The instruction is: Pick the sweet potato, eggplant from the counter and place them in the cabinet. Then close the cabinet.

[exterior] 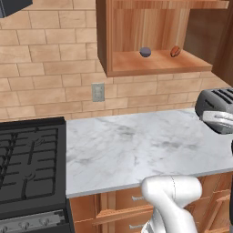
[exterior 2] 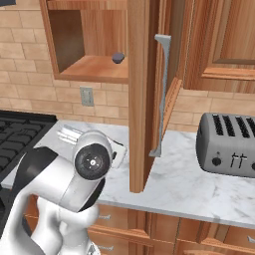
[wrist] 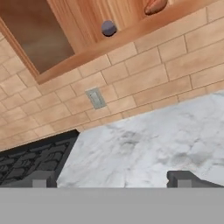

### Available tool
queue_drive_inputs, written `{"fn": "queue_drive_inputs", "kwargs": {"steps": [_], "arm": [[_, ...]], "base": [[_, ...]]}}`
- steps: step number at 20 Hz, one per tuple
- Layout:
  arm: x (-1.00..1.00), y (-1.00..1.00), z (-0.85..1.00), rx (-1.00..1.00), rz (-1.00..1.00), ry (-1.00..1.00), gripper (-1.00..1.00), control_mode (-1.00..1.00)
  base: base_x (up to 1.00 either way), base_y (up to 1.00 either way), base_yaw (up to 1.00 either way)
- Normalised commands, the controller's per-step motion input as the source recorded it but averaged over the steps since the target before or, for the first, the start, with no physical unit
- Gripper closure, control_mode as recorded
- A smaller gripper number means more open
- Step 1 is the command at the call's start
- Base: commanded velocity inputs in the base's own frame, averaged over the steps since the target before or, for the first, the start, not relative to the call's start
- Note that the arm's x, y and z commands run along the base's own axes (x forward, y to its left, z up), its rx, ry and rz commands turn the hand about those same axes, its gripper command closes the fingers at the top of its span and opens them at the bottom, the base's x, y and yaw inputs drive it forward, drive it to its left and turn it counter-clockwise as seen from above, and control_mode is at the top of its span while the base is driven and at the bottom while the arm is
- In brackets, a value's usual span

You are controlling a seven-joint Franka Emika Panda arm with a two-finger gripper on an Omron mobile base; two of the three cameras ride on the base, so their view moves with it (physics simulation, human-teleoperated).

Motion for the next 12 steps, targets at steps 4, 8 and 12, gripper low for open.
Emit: {"fn": "queue_drive_inputs", "kwargs": {"steps": [4,8,12], "arm": [[0.0,0.48,-1.0,0.07,0.0,-0.23,-1.0,-1.0],[-0.09,0.71,-1.0,0.04,0.0,-0.32,-1.0,-1.0],[-0.36,0.53,-1.0,0.06,0.0,-0.37,-1.0,-1.0]], "base": [[0.0,0.0,0.0],[0.0,0.0,0.0],[0.0,0.0,0.0]]}}
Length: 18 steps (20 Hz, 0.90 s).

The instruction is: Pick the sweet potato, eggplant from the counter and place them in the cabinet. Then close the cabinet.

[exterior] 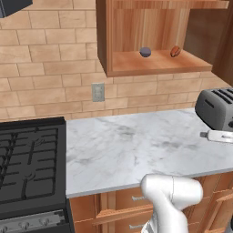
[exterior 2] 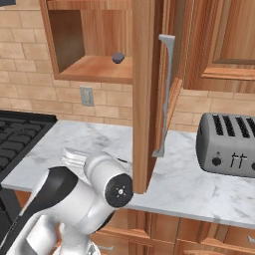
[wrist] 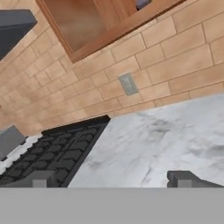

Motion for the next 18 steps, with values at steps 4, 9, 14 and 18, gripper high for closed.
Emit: {"fn": "queue_drive_inputs", "kwargs": {"steps": [4,9,14,18], "arm": [[-0.74,0.38,-1.0,0.07,-0.03,-0.37,-1.0,-1.0],[-0.63,0.21,-1.0,0.11,-0.01,-0.35,-1.0,-1.0],[-0.07,-0.07,-0.76,0.2,0.0,-0.26,-1.0,-1.0],[0.0,-0.55,0.01,0.2,0.0,-0.16,-1.0,-1.0]], "base": [[0.0,0.0,0.0],[0.0,0.0,0.0],[0.0,0.0,0.0],[0.0,0.0,0.0]]}}
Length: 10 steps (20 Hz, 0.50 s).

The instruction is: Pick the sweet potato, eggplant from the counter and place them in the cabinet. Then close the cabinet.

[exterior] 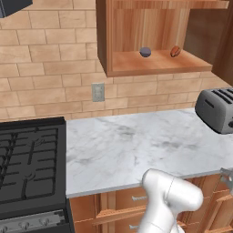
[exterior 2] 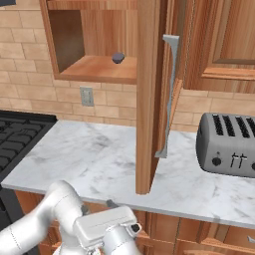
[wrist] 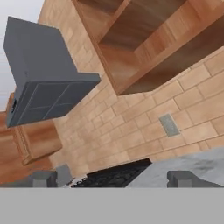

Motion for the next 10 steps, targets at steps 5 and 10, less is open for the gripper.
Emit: {"fn": "queue_drive_inputs", "kwargs": {"steps": [5,10], "arm": [[-0.05,-0.94,0.53,0.24,0.0,0.0,-1.0,-1.0],[-0.21,-0.97,0.81,0.24,0.0,0.02,-1.0,-1.0]], "base": [[0.0,0.0,0.0],[0.0,0.0,0.0]]}}
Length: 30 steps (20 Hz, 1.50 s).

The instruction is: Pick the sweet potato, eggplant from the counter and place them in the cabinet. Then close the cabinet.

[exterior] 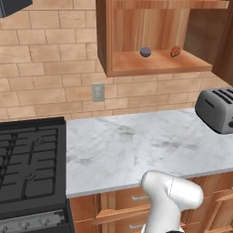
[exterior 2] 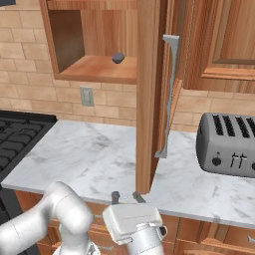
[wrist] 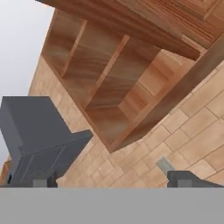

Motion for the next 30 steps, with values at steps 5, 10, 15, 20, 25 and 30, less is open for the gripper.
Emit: {"fn": "queue_drive_inputs", "kwargs": {"steps": [5,10,15,20,25,30], "arm": [[-0.16,-1.0,0.74,0.22,0.0,0.02,-1.0,-1.0],[-0.01,-0.87,0.56,0.19,0.0,0.07,-1.0,-1.0],[-0.12,-0.47,0.22,0.12,0.02,-0.02,-1.0,-1.0],[-0.33,0.8,0.02,-0.07,0.08,-0.17,-1.0,-1.0],[0.11,0.98,0.49,-0.03,0.0,-0.03,-1.0,-1.0],[0.43,0.64,1.0,0.0,-0.01,0.02,-1.0,-1.0]], "base": [[0.0,0.0,0.0],[0.0,0.0,0.0],[0.0,0.0,0.0],[0.0,0.0,0.0],[0.0,0.0,0.0],[0.0,0.0,0.0]]}}
